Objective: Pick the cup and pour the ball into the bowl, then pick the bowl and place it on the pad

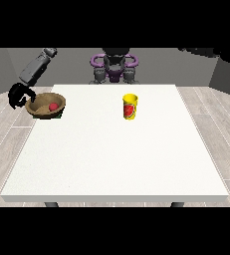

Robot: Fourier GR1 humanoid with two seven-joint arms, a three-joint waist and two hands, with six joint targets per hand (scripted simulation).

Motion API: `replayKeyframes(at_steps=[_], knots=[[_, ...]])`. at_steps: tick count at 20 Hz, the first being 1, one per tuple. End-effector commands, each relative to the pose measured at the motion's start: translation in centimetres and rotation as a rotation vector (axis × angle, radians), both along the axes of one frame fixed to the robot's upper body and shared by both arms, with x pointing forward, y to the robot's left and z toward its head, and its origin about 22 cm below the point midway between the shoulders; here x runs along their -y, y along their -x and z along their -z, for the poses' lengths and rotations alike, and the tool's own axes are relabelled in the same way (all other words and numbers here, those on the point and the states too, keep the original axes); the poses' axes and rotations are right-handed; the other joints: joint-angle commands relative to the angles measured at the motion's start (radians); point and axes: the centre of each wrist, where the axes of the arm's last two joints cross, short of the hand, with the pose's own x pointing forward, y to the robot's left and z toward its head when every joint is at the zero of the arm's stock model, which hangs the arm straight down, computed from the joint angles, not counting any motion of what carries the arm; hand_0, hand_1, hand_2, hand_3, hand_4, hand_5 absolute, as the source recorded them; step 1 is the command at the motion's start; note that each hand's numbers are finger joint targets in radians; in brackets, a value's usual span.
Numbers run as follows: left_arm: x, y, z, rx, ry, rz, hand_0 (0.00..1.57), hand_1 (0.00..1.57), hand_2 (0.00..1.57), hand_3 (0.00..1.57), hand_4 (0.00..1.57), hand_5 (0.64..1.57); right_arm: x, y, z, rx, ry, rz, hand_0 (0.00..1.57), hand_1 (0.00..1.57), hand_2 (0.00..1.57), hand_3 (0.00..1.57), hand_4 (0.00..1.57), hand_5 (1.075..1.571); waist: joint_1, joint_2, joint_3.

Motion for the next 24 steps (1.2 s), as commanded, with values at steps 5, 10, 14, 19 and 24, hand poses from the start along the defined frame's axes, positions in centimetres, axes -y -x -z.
replayKeyframes(at_steps=[5, 10, 14, 19, 24], knots=[[-0.8, 1.3, -2.2, 0.003, -0.008, 0.023, 0.00, 0.00, 0.00, 0.00, 0.69, 1.557, -0.3, -0.8, 0.0, -0.036, 0.043, -0.008, 1.57, 1.57, 1.57, 0.35, 0.98, 1.570, 0.019, 0.006, -0.0019], [-1.0, 0.3, 0.3, -0.110, 0.032, 0.015, 0.00, 0.00, 0.00, 0.00, 0.68, 1.554, -3.0, -1.5, 3.3, -0.178, 0.010, -0.064, 1.57, 1.57, 1.57, 0.88, 1.00, 1.564, -0.001, -0.105, -0.0033], [-1.1, 0.3, 1.9, -0.121, 0.052, 0.016, 0.00, 0.00, 0.00, 0.00, 0.67, 1.554, -2.5, -0.8, 4.0, -0.216, 0.008, -0.065, 1.57, 1.57, 1.57, 1.21, 0.96, 1.566, -0.019, -0.121, -0.0028], [-2.9, 1.3, 3.0, -0.174, 0.036, -0.041, 0.00, 0.00, 0.00, 0.00, 0.66, 1.541, 0.0, 0.5, 2.6, -0.266, -0.131, 0.079, 1.57, 1.57, 1.57, 1.37, 0.62, 1.562, -0.028, -0.194, -0.0038], [-1.7, 0.7, -0.3, -0.134, 0.025, 0.000, 0.00, 0.00, 0.00, 0.00, 0.65, 1.546, 0.0, -0.6, 0.7, -0.268, -0.075, 0.079, 0.00, 0.00, 0.00, 0.00, 0.00, 1.503, -0.005, -0.145, -0.0017]])
